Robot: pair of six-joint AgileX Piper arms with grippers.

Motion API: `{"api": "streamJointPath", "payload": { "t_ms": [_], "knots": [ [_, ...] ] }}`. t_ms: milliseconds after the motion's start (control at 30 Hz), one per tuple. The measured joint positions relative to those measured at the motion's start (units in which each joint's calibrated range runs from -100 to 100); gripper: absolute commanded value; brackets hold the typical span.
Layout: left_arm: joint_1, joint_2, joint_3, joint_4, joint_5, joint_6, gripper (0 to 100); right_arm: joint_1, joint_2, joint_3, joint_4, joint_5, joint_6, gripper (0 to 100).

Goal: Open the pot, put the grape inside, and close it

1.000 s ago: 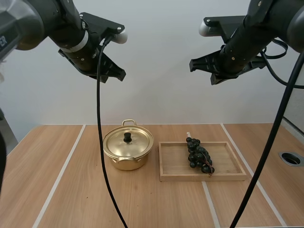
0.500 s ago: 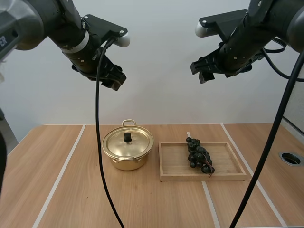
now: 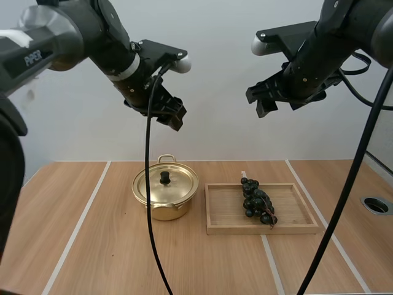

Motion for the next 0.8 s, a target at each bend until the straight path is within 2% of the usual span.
{"api": "streamJointPath", "payload": {
  "t_ms": [333,800],
  "knots": [
    [-0.28,10.15,5.05,1.36,-6.06,-0.20,100,0.00,0.00,0.00,0.12,0.66,0.00,100],
    [-0.28,20.02,5.49,1.57,-11.01,-0.20,100,0.00,0.00,0.00,0.12,0.66,0.00,100]
  ]
}}
